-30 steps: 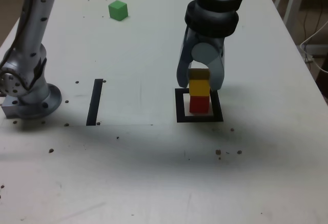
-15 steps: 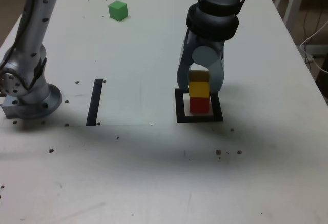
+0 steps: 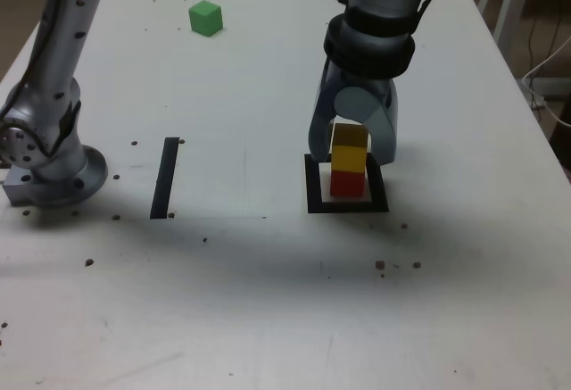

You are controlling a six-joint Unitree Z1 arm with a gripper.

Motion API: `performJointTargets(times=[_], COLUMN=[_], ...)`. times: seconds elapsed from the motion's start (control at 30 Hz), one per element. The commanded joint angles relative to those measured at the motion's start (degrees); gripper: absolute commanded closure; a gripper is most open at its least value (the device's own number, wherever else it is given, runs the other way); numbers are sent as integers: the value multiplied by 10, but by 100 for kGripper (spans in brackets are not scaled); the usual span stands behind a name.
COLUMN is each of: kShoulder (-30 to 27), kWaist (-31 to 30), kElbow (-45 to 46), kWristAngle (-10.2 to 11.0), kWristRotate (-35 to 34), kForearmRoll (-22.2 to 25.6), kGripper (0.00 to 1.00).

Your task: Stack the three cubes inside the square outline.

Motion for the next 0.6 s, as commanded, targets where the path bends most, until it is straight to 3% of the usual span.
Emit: performJointTargets(times=[0.0,0.37,0.57], kShoulder=[-10,-111,-137], kWaist=[2,41,87], kElbow=[6,86,104], kWristAngle=[3,49,66], kWristRotate=[0,-25,-16], kForearmRoll=[-2,-1,8], kGripper=[7,1,1])
